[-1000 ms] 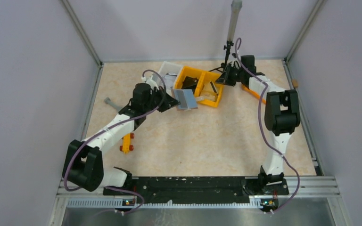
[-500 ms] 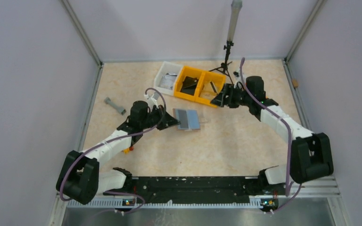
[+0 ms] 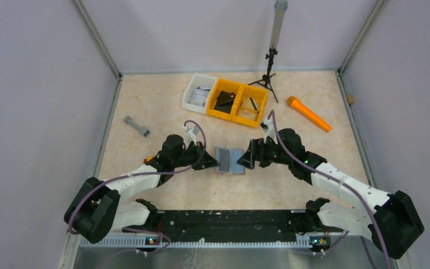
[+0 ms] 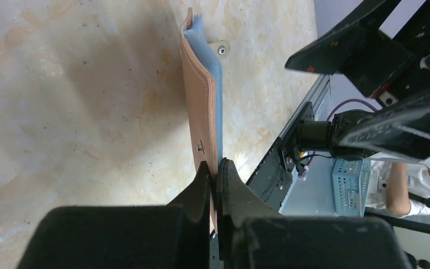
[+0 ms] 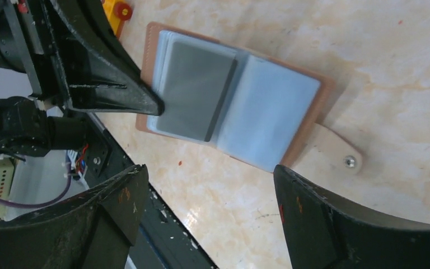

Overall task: Take the credit cards out of the card holder
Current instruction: Remove the credit card from the card holder.

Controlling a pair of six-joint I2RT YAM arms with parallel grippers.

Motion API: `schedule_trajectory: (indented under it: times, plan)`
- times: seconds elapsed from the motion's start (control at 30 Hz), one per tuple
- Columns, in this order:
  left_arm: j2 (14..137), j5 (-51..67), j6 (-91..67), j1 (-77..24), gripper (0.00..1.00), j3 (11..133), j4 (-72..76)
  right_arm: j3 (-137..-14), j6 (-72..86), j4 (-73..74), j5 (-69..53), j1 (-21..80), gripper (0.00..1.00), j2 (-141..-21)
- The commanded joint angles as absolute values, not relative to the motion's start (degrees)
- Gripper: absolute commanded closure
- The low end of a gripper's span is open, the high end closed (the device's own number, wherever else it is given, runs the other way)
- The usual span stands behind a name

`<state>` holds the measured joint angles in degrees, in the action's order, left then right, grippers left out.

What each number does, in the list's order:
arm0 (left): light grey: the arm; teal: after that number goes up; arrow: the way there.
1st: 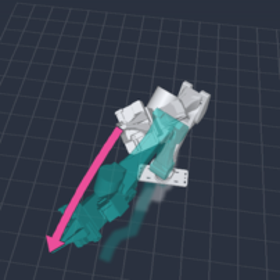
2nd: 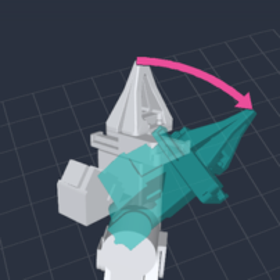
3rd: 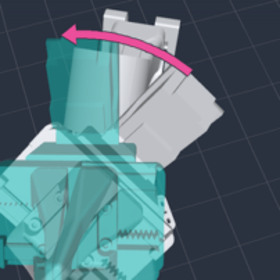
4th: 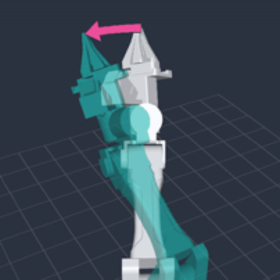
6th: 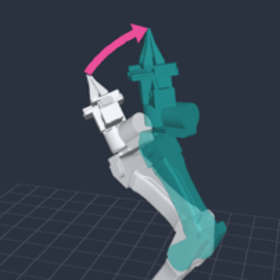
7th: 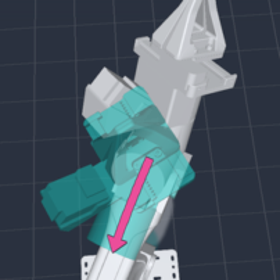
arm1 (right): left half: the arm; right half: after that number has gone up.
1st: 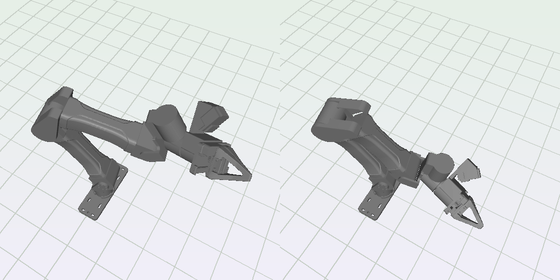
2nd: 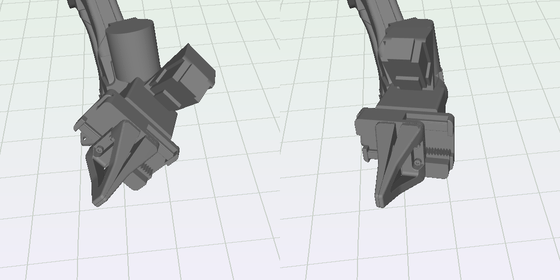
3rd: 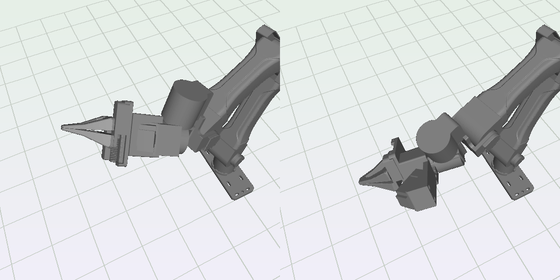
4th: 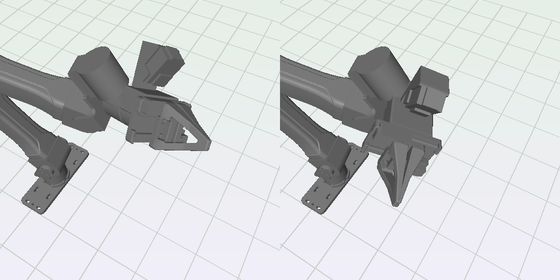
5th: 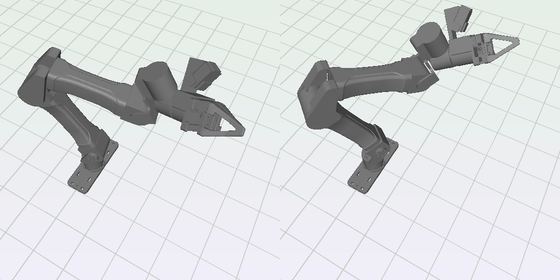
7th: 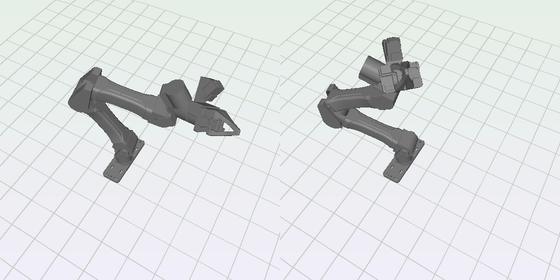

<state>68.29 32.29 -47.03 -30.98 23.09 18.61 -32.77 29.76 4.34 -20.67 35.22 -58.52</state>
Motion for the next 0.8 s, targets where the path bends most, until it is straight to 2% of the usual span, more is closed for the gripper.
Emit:
schedule_trajectory:
  times: [0.0, 0.07, 0.2, 0.33, 0.4, 0.6, 0.7, 0.77]
  plan:
    - [70.2, 33.6, -44.3, -32.0, 0.99, 23.0, 24.6, -31.1, 34.0, -3.3, -16.0, 39.9, 0.19, -59.0]
    - [70.3, 33.3, -43.4, -32.2, 0.97, 23.2, 23.5, -30.1, 35.5, -6.8, -16.1, 41.1, 0.28, -60.9]
    - [70.1, 32.0, -41.0, -32.4, 0.9, 24.8, 18.3, -29.2, 37.4, -11.8, -14.1, 43.1, 0.35, -66.7]
    - [71.8, 32.3, -39.3, -32.4, 0.9, 27.1, 14.0, -28.9, 37.9, -16.5, -14.2, 43.2, 0.4, -72.6]
    - [72.5, 33.4, -39.4, -32.4, 0.83, 26.9, 15.1, -29.3, 38.1, -18.1, -14.7, 43.2, 0.46, -75.0]
    - [71.9, 33.2, -39.0, -32.4, 0.7, 26.9, 14.7, -29.2, 40.3, -23.1, -17.5, 43.2, 0.47, -78.8]
    - [72.1, 33.2, -38.4, -32.4, 0.76, 27.6, 13.5, -28.6, 40.9, -24.4, -17.8, 43.2, 0.48, -79.5]
    - [72.9, 33.0, -38.1, -32.4, 0.76, 28.2, 12.6, -28.7, 40.8, -23.8, -17.7, 43.2, 0.49, -80.2]
